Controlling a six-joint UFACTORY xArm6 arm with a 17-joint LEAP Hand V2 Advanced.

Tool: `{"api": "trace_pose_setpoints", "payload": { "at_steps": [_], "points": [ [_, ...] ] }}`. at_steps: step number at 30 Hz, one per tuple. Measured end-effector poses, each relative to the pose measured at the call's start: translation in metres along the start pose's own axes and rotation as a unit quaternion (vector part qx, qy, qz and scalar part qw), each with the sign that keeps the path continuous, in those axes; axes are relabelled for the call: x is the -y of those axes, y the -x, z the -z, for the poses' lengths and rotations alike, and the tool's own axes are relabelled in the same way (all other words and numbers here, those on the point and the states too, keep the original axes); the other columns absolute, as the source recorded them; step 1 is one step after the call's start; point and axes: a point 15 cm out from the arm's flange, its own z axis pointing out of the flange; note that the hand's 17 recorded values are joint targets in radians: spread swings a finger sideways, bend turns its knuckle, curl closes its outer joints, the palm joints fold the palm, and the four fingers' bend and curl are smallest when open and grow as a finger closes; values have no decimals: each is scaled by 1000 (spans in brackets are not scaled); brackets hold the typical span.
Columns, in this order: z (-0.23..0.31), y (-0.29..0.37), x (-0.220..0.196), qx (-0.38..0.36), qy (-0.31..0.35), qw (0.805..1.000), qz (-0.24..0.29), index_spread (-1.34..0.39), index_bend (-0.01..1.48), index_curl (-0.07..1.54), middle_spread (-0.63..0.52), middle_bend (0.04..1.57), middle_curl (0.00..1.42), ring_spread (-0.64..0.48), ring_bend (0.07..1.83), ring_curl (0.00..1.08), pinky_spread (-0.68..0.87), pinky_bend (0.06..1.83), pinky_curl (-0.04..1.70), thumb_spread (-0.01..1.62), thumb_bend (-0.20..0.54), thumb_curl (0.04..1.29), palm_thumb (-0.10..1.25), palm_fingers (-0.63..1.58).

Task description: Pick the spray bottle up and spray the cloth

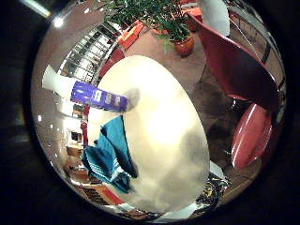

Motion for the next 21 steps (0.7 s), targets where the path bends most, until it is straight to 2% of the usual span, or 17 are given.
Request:
{"api": "trace_pose_setpoints", "payload": {
  "at_steps": [21],
  "points": [
    [-88,39,16,73,43,996,3,-65,149,252,241,255,340,239,435,253,339,410,308,1063,-24,286,465,59]
  ]
}}
